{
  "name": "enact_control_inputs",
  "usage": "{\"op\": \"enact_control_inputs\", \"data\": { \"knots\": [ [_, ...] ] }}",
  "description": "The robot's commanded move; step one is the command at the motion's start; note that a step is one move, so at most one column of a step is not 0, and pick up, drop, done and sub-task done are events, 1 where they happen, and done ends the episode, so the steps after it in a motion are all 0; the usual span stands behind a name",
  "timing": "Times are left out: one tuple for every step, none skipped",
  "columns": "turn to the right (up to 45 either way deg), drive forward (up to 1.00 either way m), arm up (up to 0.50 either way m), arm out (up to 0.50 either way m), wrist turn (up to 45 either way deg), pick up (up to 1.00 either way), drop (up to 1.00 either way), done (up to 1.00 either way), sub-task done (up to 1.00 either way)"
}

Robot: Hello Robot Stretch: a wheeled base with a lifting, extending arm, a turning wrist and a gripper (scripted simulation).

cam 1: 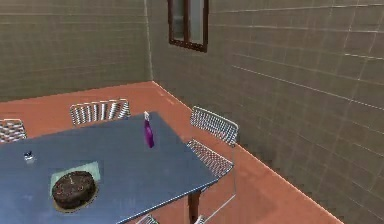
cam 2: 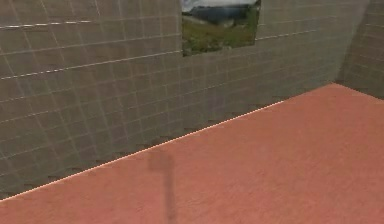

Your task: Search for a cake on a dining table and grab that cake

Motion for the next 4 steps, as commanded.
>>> {"op": "enact_control_inputs", "data": {
  "knots": [
    [0.0, 0.15, 0.00, 0.00, 0.0, 0.00, 0.00, 0.00, 0.00],
    [-45.0, 0.00, 0.00, 0.00, 0.0, 0.00, 0.00, 0.00, 0.00],
    [-45.0, 0.00, 0.00, 0.00, 0.0, 0.00, 0.00, 0.00, 0.00],
    [-36.0, 0.00, 0.00, 0.00, 0.0, 0.00, 0.00, 0.00, 0.00]
  ]
}}
